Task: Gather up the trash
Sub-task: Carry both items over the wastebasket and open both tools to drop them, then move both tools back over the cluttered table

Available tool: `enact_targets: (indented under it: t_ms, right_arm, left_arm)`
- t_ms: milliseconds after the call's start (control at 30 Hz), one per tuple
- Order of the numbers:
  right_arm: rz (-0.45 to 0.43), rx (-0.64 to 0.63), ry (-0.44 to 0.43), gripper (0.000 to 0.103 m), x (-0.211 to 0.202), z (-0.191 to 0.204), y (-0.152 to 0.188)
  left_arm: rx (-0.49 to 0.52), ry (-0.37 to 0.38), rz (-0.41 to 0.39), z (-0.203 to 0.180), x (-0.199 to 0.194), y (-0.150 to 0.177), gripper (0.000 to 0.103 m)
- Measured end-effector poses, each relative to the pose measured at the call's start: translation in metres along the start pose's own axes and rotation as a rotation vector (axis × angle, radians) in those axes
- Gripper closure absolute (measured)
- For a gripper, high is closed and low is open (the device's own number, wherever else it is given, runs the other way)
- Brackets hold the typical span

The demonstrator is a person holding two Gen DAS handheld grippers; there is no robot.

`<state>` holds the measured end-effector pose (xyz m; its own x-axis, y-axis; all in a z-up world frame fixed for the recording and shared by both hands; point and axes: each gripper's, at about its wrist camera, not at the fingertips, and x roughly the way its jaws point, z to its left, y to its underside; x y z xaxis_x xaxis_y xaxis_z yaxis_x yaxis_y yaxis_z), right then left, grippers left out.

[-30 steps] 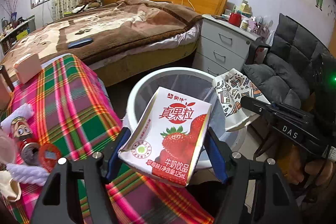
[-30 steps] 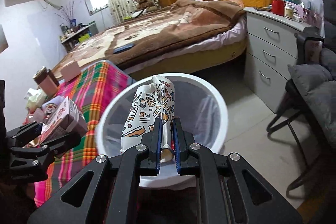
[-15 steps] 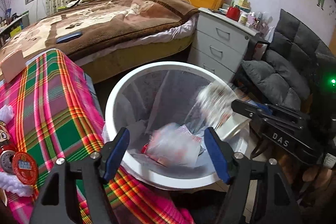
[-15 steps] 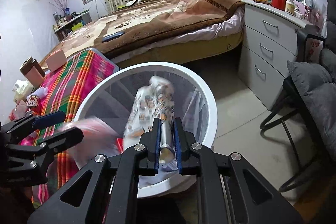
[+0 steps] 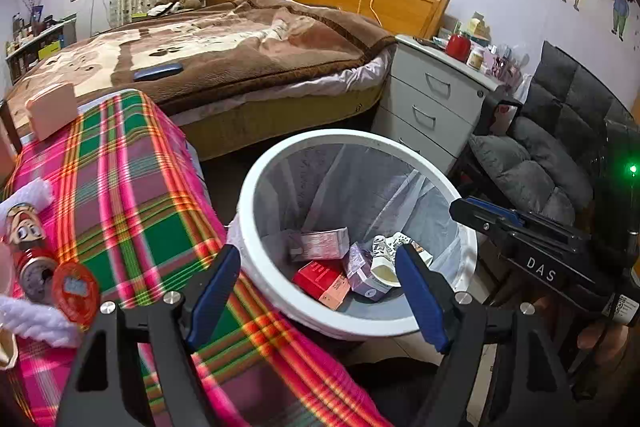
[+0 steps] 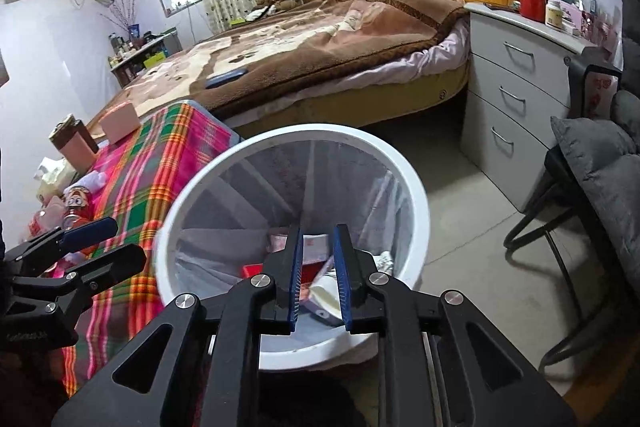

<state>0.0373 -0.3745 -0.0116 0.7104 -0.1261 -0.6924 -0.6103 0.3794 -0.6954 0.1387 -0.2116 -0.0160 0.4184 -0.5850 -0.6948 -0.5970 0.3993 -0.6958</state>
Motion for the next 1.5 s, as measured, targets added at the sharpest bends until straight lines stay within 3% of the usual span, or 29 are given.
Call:
enact_targets:
  t_ms: [500,633,1500]
  right_arm:
    - [-0.043,-0.049,-0.077,0.085,-0.015,0.041,0.008]
    - [-0.052,-0.074,-0.112,0.085,-0.017,0.057,0.01]
    - [-0.006,-0.3,-0.327,0.083,-0.01,0.177,0.034]
  left_arm:
    - [-0.059,-0.068,-0.079,0.033,-0.056,0.021,0.022]
    - [-0.065,-0.134,-0.086,0.044,-0.069,0.033,0.022]
    - [-0.297,-0.356,-0.17,0.168,-0.164,0.107,0.022]
